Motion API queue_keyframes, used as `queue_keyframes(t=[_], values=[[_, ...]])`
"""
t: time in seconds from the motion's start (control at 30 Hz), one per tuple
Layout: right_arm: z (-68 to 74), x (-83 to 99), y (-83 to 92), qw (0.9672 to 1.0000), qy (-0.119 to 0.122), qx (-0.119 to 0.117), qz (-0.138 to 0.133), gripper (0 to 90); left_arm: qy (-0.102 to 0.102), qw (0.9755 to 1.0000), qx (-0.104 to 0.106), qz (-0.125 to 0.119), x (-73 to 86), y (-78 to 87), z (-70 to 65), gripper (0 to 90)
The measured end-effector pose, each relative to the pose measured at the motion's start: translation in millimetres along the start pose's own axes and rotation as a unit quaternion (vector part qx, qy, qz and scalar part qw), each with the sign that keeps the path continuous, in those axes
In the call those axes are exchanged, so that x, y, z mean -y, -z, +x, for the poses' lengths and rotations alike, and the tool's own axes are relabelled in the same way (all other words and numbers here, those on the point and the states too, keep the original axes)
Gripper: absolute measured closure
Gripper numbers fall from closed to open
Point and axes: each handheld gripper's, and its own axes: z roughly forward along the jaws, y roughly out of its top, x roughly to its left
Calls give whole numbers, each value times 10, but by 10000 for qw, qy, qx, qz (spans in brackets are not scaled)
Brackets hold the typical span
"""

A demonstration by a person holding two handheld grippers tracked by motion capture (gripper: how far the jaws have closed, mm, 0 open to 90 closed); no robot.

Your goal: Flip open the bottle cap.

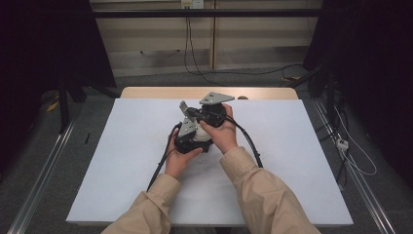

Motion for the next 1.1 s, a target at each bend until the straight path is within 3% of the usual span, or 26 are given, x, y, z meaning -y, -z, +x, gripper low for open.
queue_keyframes(t=[0.53,0.57,0.63,0.73,0.8,0.83,0.87,0.9,0.93,1.0,1.03,1.07,1.1], values=[[-3,6,-15,10000,-25,-18,-7,900,-26,10000,-30,23,-1,4,1,186],[-4,6,-16,10000,-33,-21,-9,900,98,9999,-22,1,5,1,-13,186],[-6,7,-17,10000,-37,-23,-11,900,-36,10000,-10,20,0,3,4,186],[-8,9,-18,10000,-42,-25,-9,900,-33,10000,-13,24,0,3,-2,186],[-9,10,-24,10000,-52,-34,-17,900,81,10000,50,12,4,-4,-15,186],[-9,12,-28,10000,-64,-38,-19,900,-41,10000,10,20,0,2,1,186],[-11,14,-30,10000,-76,-43,-19,900,76,9999,76,15,4,-5,-13,186],[-12,16,-34,10000,-77,-44,-26,900,85,10000,6,5,5,-1,-16,186],[-13,17,-37,10000,-78,-43,-24,900,-35,10000,13,19,0,2,1,186],[-15,19,-41,10000,-78,-55,-26,900,56,9999,139,19,3,-8,-6,186],[-16,19,-42,10000,-78,-56,-25,900,-33,10000,8,16,0,1,1,186],[-17,20,-43,9999,-84,-58,-27,900,-32,10000,10,18,0,1,1,186],[-18,20,-45,9999,-83,-60,-25,900,88,10000,9,5,5,-1,-16,186]])
